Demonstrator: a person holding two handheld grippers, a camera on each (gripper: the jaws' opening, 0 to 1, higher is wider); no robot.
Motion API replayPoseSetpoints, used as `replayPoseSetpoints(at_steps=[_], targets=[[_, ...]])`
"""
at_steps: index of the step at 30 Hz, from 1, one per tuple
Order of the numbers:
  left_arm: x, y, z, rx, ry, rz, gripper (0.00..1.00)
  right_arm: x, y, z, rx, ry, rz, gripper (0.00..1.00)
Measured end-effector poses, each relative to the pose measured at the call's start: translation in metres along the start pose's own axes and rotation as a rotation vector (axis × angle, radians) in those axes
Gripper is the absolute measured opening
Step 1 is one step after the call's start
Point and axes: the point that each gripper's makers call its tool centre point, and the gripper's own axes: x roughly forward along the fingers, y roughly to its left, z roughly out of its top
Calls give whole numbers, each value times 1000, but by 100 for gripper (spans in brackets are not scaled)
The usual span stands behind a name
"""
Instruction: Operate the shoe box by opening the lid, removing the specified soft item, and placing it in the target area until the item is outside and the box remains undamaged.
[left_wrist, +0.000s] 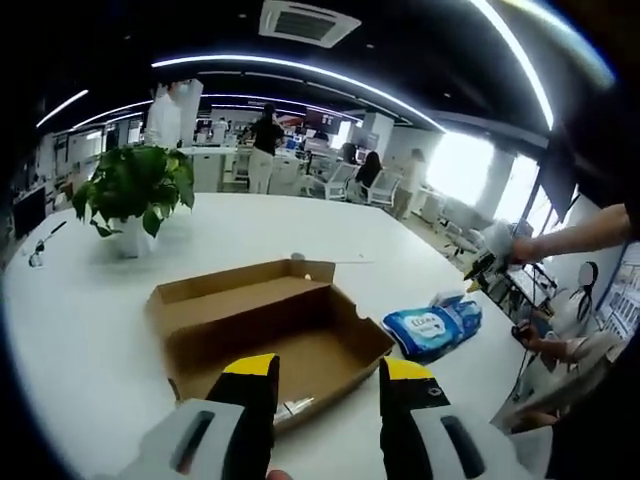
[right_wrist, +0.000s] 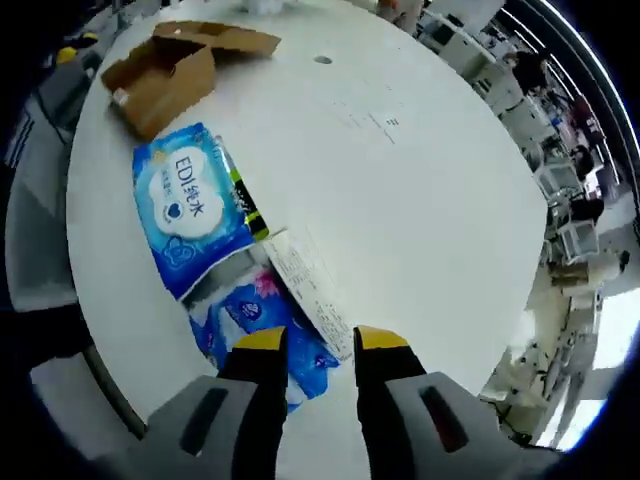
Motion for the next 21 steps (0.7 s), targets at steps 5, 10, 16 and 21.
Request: replayPoseSetpoints(at_steps=[5,10,16,21], targets=[[-3,-1,-1,-8,-5,-12,40,-11,-4,15,344,-184,-9,34],[-7,1,-2,-6,-5,-18,40,-23,7,18,417,-254,-12,35],[-9,1,-3,-5,-5,-30,40,-31,31,16,429,-267,-9,35],[-9,1,-4,1,-3,-41,41,-39,52,26,443,-330,23,38]])
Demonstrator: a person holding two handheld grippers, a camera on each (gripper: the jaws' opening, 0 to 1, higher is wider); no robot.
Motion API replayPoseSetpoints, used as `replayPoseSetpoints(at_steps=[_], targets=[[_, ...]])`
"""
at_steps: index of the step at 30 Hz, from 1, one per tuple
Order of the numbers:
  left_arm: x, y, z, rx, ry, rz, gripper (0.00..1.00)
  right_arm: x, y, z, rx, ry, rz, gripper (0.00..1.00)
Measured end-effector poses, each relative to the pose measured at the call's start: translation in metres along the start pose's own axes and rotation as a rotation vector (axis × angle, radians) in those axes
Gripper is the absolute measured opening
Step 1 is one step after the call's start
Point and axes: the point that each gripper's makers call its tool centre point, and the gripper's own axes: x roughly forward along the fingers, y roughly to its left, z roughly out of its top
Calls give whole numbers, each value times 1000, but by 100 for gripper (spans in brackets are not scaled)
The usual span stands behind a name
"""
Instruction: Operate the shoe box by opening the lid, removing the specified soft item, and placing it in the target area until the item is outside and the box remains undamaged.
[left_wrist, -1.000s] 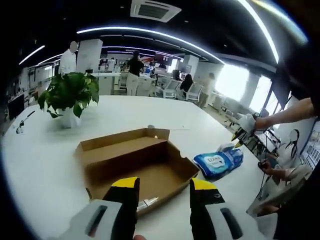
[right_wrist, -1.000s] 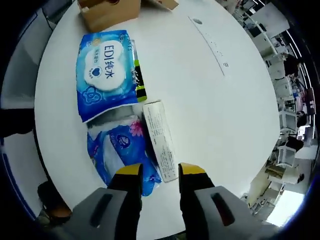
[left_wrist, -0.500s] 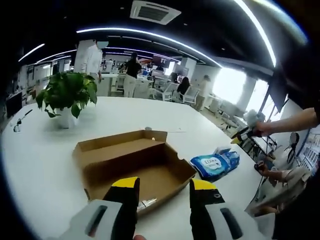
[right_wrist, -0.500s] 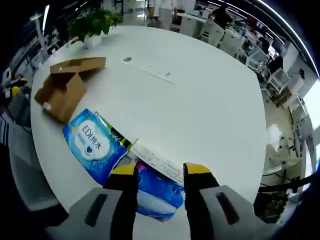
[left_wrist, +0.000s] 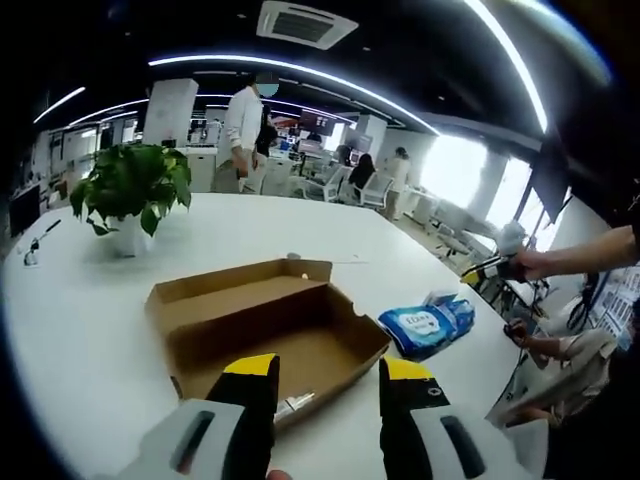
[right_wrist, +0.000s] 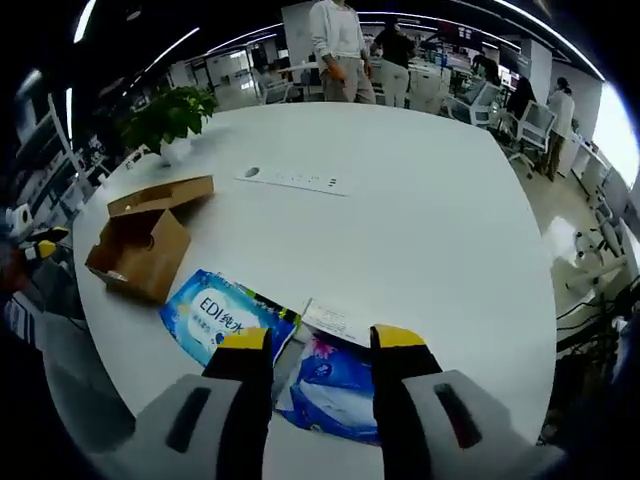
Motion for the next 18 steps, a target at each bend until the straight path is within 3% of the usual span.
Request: replayPoseSetpoints(at_steps=[8,18], targets=[[-5,6,-3,3,7,-5,41,-2,22,8,-17,-50,49,38],[-17,23,-10,-8,10,11,41,2,83,10,-78,-94,161,40]])
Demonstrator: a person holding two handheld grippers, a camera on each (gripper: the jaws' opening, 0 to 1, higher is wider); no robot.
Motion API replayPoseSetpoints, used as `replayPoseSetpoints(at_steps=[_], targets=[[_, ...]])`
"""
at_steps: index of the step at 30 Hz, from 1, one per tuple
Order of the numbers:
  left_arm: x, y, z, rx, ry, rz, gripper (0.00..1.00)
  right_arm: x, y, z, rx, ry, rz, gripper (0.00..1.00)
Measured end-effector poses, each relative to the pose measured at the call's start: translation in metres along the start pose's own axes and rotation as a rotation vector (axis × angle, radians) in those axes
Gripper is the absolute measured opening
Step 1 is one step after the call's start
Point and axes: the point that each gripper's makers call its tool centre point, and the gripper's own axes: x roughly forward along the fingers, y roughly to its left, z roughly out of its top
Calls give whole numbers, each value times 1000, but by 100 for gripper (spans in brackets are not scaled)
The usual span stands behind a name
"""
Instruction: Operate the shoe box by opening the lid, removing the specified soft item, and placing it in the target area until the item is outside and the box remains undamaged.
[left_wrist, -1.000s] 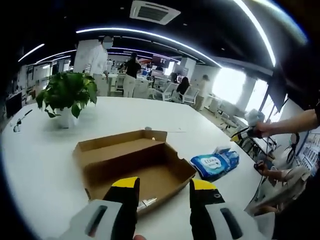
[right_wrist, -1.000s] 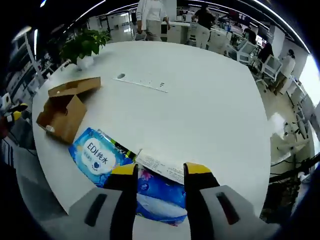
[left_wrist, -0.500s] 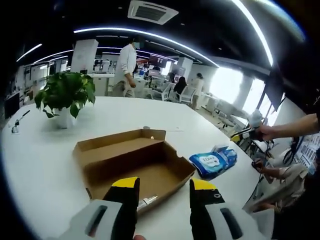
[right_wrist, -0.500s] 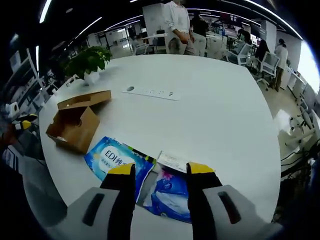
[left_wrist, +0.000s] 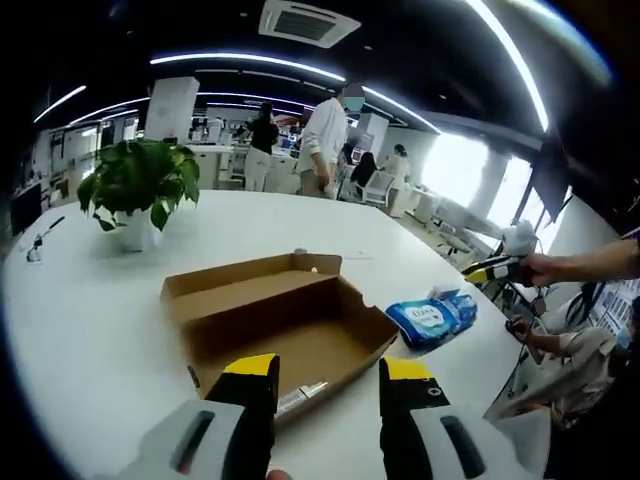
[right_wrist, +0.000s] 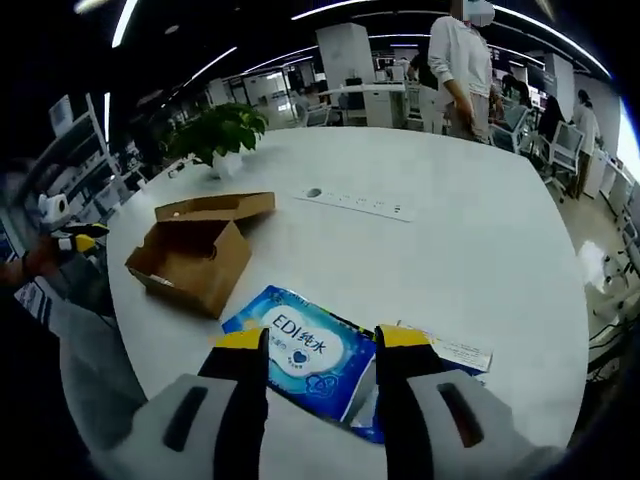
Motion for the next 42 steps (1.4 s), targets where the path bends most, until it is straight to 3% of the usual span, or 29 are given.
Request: replayPoseSetpoints(at_steps=[5,12,18,21,28,36,42], targets=[[-3,9,-9,-10,10,8,41,9,40,-7,19,-25,87,40],[-4,17,-19,-15,27,10,41,21,79,-30,7,0,140,39],[-3,22,-23,-3,43,6,41,22,93,-34,11,-12,156,39],[0,27,-24,10,56,4,41,20,97,-30,50,-52,157,39],[14,42,-29,54,112,-10,41,11,113,-36,29,-67,144,39],[39,50,-26,132,178,-51,41,-10,123,-46,41,-103,115,38],[61,48,-30,188,233,-97,41,-20,118,-49,60,-119,73,38]])
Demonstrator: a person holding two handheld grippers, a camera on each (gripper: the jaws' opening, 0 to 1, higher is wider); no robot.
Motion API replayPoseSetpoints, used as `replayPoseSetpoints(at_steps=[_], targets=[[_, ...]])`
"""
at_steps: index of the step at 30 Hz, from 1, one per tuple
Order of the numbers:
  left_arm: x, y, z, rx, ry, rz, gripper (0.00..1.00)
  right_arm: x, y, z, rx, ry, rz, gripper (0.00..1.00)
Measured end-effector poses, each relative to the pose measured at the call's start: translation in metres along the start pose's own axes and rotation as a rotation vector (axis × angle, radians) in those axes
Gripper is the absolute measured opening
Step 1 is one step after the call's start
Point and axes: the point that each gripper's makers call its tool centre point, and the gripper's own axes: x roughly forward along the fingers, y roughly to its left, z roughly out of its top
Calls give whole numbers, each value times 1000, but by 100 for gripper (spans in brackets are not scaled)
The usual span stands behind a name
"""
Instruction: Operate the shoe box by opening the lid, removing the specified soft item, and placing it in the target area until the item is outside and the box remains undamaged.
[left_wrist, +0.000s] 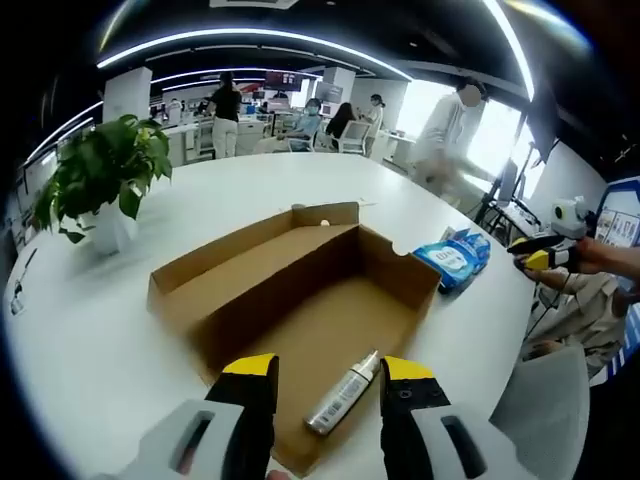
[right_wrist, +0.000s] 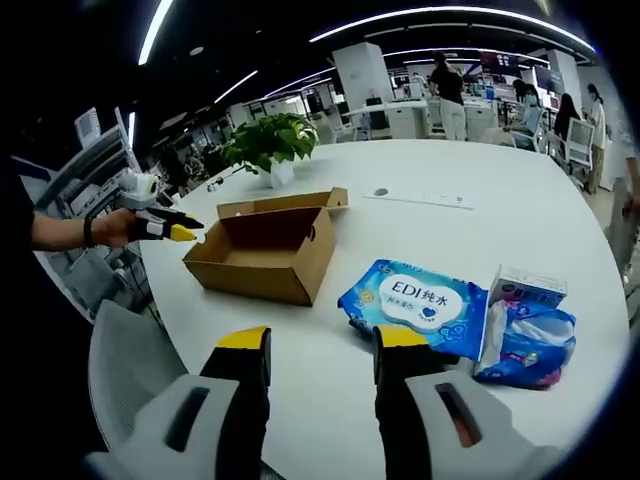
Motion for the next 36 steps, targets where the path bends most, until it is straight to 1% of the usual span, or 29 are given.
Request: replayPoseSetpoints(at_steps=[3,5,6,9,11,14,15,17,18,23,25,27,30,34,36], targets=[[11,1,0,35,30,-21,41,-6,0,0,5,-12,-17,38],[19,-1,0,40,50,-53,42,-9,-1,-2,-2,-13,-34,38],[23,-2,0,55,64,-66,42,-10,0,-3,-7,-14,-40,37],[34,-7,-8,132,126,-115,43,-11,3,-6,-22,-2,-47,37],[42,-10,-15,165,169,-152,44,-12,5,-7,-26,-4,-49,37],[51,-12,-24,226,220,-188,44,-14,7,-8,-26,-9,-53,37],[54,-13,-26,235,231,-198,44,-14,8,-9,-27,-10,-52,38],[61,-14,-31,232,252,-224,44,-14,11,-12,-35,-3,-55,38],[64,-12,-31,233,253,-224,43,-14,11,-12,-35,-2,-56,38],[74,-8,-37,242,296,-254,44,-16,14,-15,-29,-4,-64,38],[77,-8,-45,246,333,-278,44,-17,14,-16,-27,-4,-68,38],[80,-8,-50,252,355,-296,45,-17,15,-18,-23,-1,-69,38],[82,-7,-55,256,377,-311,45,-18,16,-21,-25,7,-73,38],[85,-7,-60,256,400,-329,46,-18,16,-26,-4,5,-79,38],[86,-7,-61,258,405,-338,47,-17,19,-31,-3,20,-77,38]])
